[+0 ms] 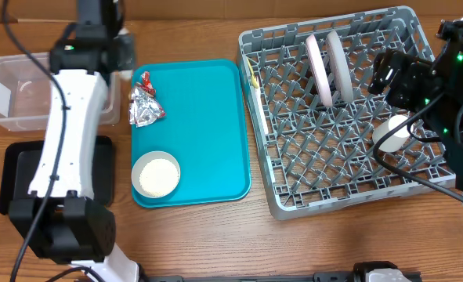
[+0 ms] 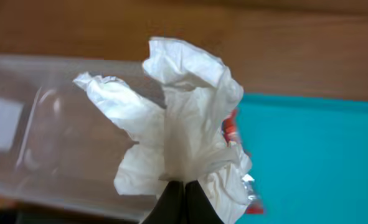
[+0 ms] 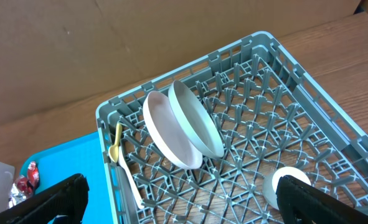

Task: Sort waste into correct bins and load items into the dishwasher rack
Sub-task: 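Grasp the white tissue with the left gripper and carry it to the clear bin, then return the left gripper to the tray, grasp the foil, drop it in the bin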

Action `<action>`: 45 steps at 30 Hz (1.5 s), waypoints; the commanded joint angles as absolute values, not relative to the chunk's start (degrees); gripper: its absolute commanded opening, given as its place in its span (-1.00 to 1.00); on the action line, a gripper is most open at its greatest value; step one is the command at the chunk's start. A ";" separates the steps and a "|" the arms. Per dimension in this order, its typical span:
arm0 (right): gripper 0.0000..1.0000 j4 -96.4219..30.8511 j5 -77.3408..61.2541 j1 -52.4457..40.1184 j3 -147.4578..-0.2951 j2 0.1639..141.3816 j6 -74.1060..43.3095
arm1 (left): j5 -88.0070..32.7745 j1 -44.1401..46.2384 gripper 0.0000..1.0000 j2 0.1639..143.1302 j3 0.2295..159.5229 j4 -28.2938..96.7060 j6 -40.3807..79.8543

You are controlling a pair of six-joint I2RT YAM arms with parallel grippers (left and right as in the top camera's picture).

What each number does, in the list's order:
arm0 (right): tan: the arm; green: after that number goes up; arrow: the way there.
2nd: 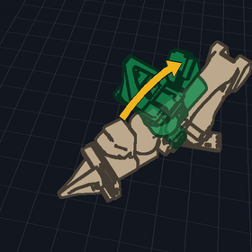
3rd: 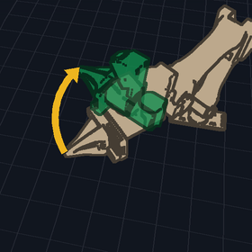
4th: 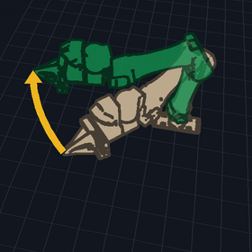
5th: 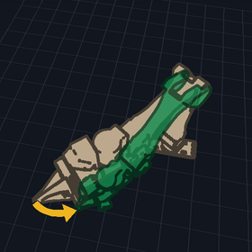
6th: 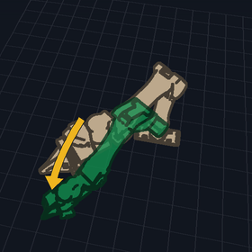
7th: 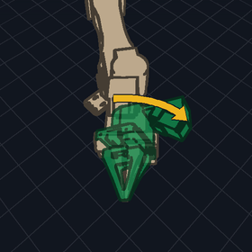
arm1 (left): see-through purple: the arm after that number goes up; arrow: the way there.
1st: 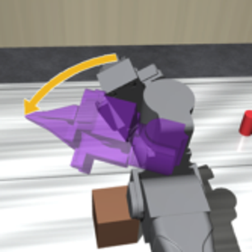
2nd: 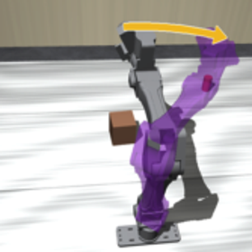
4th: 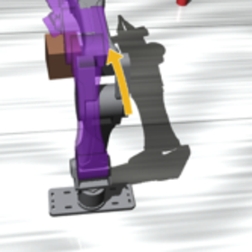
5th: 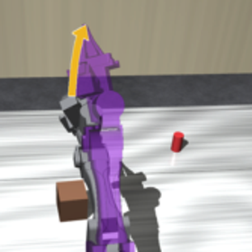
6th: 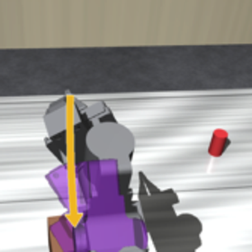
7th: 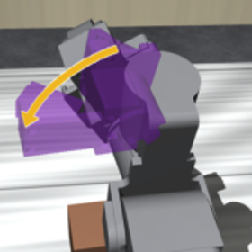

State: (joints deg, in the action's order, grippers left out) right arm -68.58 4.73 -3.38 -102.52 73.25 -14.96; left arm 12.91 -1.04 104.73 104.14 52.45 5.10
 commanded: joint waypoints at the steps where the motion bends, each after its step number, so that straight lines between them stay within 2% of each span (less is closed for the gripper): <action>1: 1.00 -68.29 5.08 -3.14 -102.61 73.17 -14.96 | 13.85 -6.42 -0.92 108.14 103.94 53.10 7.92; 6: 1.00 -68.29 5.08 -3.14 -102.61 73.17 -14.96 | 10.13 -11.49 -0.88 112.79 103.94 53.15 7.92; 7: 1.00 -68.29 5.08 -3.14 -102.61 73.17 -14.96 | 9.43 -11.77 -0.67 113.38 103.94 53.15 7.81; 8: 1.00 -68.29 5.08 -3.14 -102.61 73.17 -14.94 | 9.30 -11.94 -0.55 113.82 103.94 53.08 7.40; 15: 1.00 -68.29 5.08 -3.14 -102.61 73.17 -14.94 | 8.60 -9.80 -0.18 111.28 106.50 54.68 3.49; 17: 1.00 -68.29 5.08 -3.14 -102.61 73.17 -14.94 | 4.12 -8.49 -0.02 109.67 107.15 56.21 3.68; 21: 1.00 -68.27 5.08 -3.14 -102.61 73.17 -14.96 | -9.78 -4.34 0.09 108.12 107.18 59.29 0.12; 23: 1.00 -68.29 5.08 -3.14 -102.61 73.17 -14.94 | -7.88 -1.48 0.30 108.79 106.59 60.18 0.10; 24: 1.00 -68.29 5.08 -3.14 -102.61 73.17 -14.96 | -5.45 -0.14 0.48 109.25 106.13 60.49 0.16; 27: 1.00 -68.27 5.08 -3.14 -102.61 73.17 -14.96 | 2.04 3.14 0.57 111.61 104.66 60.77 1.80; 29: 1.00 -68.27 5.08 -3.14 -102.61 73.17 -14.96 | 3.86 4.27 0.54 114.28 104.57 60.64 4.64; 30: 1.00 -68.29 5.08 -3.14 -102.61 73.17 -14.96 | 3.86 4.56 0.44 116.68 104.57 60.36 6.46; 33: 1.00 -68.29 5.08 -3.14 -102.61 73.17 -14.94 | 4.84 4.54 0.32 120.66 104.57 59.96 10.57; 40: 1.00 -68.29 5.08 -3.14 -102.61 73.17 -14.96 | 8.14 4.73 0.21 127.39 104.57 57.34 17.32; 42: 1.00 -68.29 5.08 -3.14 -102.61 73.17 -14.96 | 8.05 4.75 0.09 128.18 104.57 56.82 19.11; 43: 1.00 -68.29 5.08 -3.14 -102.61 73.17 -14.96 | 8.08 4.78 -0.03 128.51 104.57 56.64 19.84; 45: 1.00 -68.29 5.08 -3.14 -102.61 73.17 -14.96 | 8.08 4.82 -0.65 128.60 104.57 56.69 20.71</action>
